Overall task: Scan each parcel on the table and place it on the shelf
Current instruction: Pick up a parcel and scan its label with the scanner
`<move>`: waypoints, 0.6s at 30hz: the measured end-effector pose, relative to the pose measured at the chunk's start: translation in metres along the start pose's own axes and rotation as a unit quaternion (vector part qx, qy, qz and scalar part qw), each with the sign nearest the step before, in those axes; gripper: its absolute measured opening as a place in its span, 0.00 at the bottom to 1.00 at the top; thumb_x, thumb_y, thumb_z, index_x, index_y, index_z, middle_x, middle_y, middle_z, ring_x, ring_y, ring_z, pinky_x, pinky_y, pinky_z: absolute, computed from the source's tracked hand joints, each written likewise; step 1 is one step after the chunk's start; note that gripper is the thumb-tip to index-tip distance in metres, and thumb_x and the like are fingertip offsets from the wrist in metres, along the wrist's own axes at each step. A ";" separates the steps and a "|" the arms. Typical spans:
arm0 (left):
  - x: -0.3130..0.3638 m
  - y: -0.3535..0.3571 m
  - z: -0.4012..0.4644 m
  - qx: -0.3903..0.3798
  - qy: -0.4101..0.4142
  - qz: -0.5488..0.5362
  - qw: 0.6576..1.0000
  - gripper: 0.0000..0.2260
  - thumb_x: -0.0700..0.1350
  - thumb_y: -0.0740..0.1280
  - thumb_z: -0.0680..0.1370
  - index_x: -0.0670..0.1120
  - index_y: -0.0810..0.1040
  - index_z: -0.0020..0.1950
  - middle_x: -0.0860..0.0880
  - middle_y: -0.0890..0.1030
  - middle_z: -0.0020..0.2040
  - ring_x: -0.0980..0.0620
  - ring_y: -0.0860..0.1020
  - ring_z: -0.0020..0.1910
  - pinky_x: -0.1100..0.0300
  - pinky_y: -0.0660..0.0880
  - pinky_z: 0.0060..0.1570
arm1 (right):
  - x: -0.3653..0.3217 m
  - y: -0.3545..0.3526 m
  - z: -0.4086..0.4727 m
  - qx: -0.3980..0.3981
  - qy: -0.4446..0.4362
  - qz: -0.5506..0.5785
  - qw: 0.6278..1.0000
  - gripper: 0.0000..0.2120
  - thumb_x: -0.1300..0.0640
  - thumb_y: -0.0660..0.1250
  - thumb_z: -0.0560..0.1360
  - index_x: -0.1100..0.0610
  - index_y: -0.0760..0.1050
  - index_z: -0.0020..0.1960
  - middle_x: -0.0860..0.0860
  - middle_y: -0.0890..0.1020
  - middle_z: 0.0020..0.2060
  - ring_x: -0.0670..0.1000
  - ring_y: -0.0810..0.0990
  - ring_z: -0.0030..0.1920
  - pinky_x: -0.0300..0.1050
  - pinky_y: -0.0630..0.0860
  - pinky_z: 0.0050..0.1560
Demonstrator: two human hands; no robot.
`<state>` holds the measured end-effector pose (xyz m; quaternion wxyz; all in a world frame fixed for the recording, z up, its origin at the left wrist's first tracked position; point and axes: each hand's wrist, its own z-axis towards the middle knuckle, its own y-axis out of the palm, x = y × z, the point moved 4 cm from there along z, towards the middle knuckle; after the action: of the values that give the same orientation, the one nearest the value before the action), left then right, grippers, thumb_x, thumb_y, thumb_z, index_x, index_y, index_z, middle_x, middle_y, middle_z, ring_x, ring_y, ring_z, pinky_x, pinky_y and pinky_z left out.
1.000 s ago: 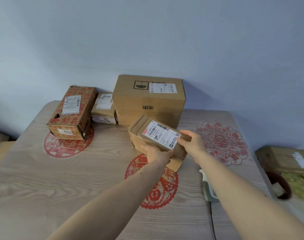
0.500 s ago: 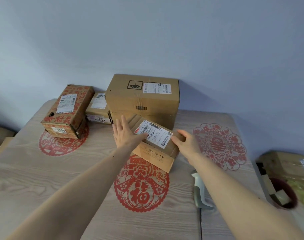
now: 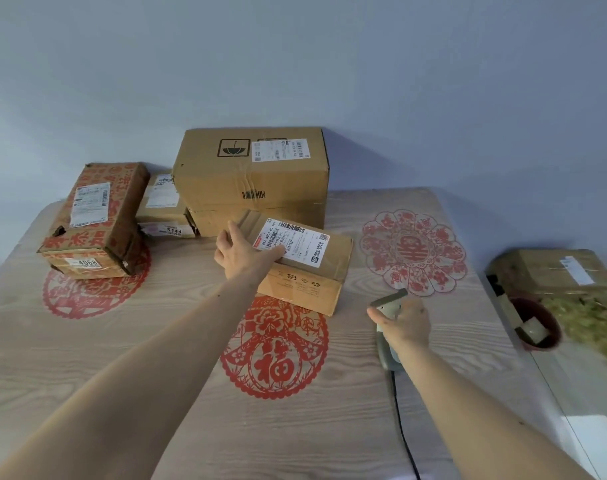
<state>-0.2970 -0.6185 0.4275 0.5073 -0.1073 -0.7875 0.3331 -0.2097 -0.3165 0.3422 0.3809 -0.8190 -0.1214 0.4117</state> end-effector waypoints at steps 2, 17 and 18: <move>0.000 0.001 0.002 0.002 -0.003 -0.001 1.000 0.50 0.54 0.77 0.70 0.52 0.46 0.81 0.48 0.49 0.80 0.40 0.50 0.77 0.41 0.59 0.72 | 0.012 0.011 0.001 -0.011 0.026 -0.011 1.000 0.41 0.39 0.78 0.65 0.62 0.68 0.66 0.59 0.72 0.62 0.61 0.73 0.63 0.54 0.74 0.57; -0.006 0.005 0.001 0.017 0.010 0.004 1.000 0.51 0.56 0.77 0.69 0.53 0.47 0.81 0.49 0.52 0.79 0.41 0.54 0.76 0.43 0.60 0.72 | 0.042 0.032 0.013 -0.077 0.033 0.032 0.996 0.28 0.59 0.77 0.70 0.62 0.69 0.65 0.59 0.80 0.57 0.60 0.79 0.57 0.45 0.69 0.48; -0.005 0.005 0.000 0.016 0.010 0.007 1.000 0.51 0.56 0.77 0.69 0.53 0.47 0.81 0.48 0.52 0.79 0.41 0.54 0.75 0.43 0.60 0.71 | 0.042 0.030 0.011 -0.082 0.024 0.041 0.995 0.29 0.59 0.77 0.70 0.61 0.68 0.67 0.58 0.80 0.58 0.60 0.79 0.57 0.46 0.70 0.49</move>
<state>-0.2957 -0.6176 0.4202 0.5147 -0.1074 -0.7761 0.3483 -0.1947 -0.3099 0.2917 0.2977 -0.8614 -0.1120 0.3959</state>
